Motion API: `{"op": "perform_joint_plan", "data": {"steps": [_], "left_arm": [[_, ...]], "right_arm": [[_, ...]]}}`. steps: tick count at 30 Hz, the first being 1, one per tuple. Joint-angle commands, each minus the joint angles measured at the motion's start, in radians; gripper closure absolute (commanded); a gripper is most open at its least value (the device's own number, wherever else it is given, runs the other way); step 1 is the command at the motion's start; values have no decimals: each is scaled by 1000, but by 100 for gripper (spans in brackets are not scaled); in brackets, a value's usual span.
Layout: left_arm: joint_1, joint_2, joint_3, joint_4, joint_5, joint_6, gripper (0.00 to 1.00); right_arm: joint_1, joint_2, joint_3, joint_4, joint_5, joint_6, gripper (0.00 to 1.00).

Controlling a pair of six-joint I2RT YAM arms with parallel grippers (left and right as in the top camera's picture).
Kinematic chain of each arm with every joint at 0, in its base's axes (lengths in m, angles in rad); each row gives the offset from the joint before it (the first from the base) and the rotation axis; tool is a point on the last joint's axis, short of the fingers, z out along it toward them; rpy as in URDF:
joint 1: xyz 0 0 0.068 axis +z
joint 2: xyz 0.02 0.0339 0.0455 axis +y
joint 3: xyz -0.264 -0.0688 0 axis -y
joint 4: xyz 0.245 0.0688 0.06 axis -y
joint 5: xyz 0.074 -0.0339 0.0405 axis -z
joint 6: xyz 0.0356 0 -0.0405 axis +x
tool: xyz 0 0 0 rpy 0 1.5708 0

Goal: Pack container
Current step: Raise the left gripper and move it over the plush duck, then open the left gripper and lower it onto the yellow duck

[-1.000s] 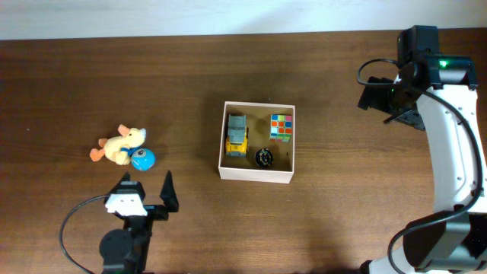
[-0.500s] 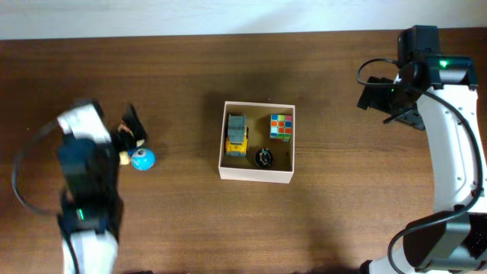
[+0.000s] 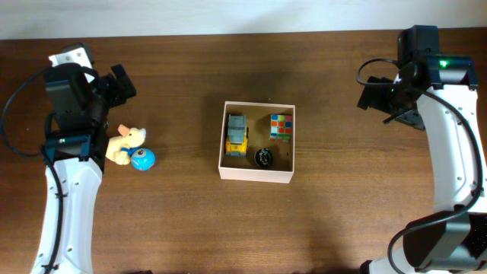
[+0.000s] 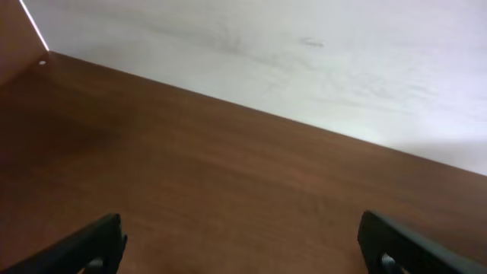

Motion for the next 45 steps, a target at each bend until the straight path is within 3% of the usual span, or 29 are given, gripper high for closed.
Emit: {"op": "perform_joint_plan", "data": {"steps": [1,9,16,22,26,32,37,45], "left_arm": [[3,-9,24,-2,-6,13,1],[0,-9,25,132,-12,5,1],[-2,-8,25,130,-113,-314,1],[-31,3,25,139,-113,-416,1],[-87,24,25,163,-122,-415,1],[-137,40,25,124,-169,-428,1],[-140,40,25,15,-211,-539,1],[-139,40,25,-169,-235,-510,1]], "right_arm": [[3,-3,13,0,2,9,1],[3,-3,13,0,2,9,1],[3,-3,13,0,2,9,1],[3,-3,13,0,2,9,1],[3,-3,13,0,2,9,1],[3,-3,13,0,2,9,1],[3,-3,13,0,2,9,1],[3,-3,13,0,2,9,1]]}}
